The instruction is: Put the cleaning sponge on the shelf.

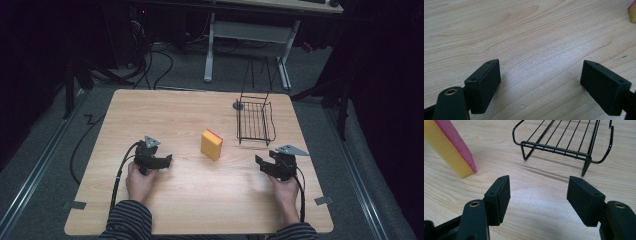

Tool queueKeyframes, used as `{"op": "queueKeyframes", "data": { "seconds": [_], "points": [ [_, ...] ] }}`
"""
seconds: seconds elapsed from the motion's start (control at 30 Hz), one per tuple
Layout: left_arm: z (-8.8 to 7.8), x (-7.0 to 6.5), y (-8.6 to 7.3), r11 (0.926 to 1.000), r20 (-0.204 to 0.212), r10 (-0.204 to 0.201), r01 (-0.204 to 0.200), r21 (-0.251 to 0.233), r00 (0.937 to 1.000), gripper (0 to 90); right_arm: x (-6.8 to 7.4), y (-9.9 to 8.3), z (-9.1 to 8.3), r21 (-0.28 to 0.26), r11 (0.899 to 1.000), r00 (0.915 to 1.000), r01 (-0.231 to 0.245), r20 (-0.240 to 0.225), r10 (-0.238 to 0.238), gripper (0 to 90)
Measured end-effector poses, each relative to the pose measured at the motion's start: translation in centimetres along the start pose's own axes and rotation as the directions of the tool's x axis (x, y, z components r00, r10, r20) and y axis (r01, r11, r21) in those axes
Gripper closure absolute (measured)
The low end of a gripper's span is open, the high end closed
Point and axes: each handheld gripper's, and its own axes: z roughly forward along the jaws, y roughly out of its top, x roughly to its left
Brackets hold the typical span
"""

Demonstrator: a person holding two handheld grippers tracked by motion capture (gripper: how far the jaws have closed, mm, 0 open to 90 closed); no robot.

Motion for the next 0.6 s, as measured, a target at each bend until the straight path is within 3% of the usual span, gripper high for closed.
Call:
{"op": "queueKeyframes", "data": {
  "seconds": [0.6],
  "points": [
    [0.0,0.0,0.0,1.0,0.0,0.0,0.0,0.0,1.0,17.1,2.0,1.5,-0.7,-0.043,0.998,0.9963,0.055,-0.063,-0.058,35.8]
  ]
}}
